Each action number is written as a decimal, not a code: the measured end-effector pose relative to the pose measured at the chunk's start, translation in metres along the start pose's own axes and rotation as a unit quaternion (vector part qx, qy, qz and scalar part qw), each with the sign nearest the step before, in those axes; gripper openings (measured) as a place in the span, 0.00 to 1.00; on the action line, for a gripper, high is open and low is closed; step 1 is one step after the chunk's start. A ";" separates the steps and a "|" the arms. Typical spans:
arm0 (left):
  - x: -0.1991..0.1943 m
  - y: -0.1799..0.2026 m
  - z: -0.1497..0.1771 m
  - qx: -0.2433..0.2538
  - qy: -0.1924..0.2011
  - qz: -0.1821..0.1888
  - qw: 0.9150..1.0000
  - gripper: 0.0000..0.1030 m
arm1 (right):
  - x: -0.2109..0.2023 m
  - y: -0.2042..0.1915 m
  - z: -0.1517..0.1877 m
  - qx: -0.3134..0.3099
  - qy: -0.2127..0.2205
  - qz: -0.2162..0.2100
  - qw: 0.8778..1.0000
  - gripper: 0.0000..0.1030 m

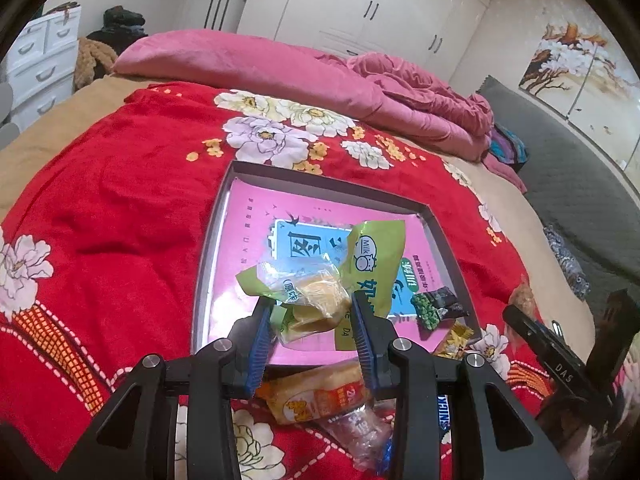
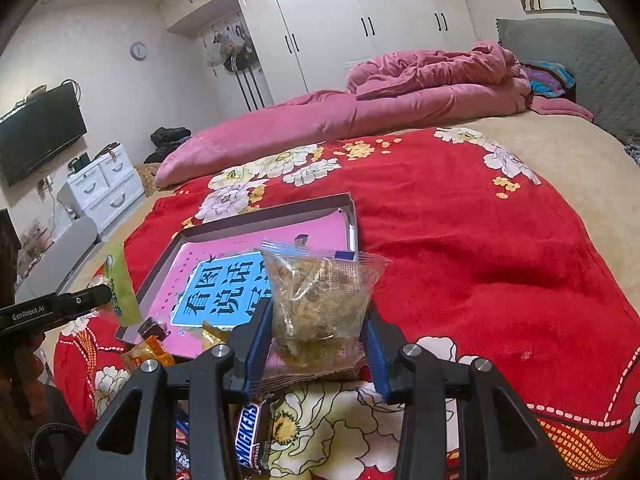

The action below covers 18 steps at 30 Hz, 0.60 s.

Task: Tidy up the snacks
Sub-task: 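Carry both held bags over the tray toward the pink book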

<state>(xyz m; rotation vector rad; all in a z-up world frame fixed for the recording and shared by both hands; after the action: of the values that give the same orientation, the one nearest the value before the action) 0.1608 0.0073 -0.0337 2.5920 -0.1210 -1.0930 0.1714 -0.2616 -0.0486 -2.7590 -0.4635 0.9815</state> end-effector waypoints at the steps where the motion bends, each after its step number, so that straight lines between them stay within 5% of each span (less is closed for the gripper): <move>1: 0.003 0.000 0.000 0.000 -0.002 0.000 1.000 0.38 | 0.001 0.001 -0.001 0.001 0.000 0.000 1.000 0.42; 18: 0.033 0.003 0.008 0.000 -0.028 0.002 1.000 0.38 | 0.035 0.000 0.006 -0.045 -0.027 0.041 0.998 0.42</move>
<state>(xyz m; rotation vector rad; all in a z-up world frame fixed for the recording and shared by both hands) 0.1784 -0.0043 -0.0600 2.5608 -0.1390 -1.1645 0.1928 -0.2488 -0.0734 -2.8587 -0.4155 1.0822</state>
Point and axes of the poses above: each gripper's, at about its wrist camera, not at the fingertips, and x roughly the way its jaws point, y to its right, z to its underside, the point moved 8 cm from there along x, roughly the way its jaws point, and after that the axes turned 1 degree about y, right-handed, at the moved point
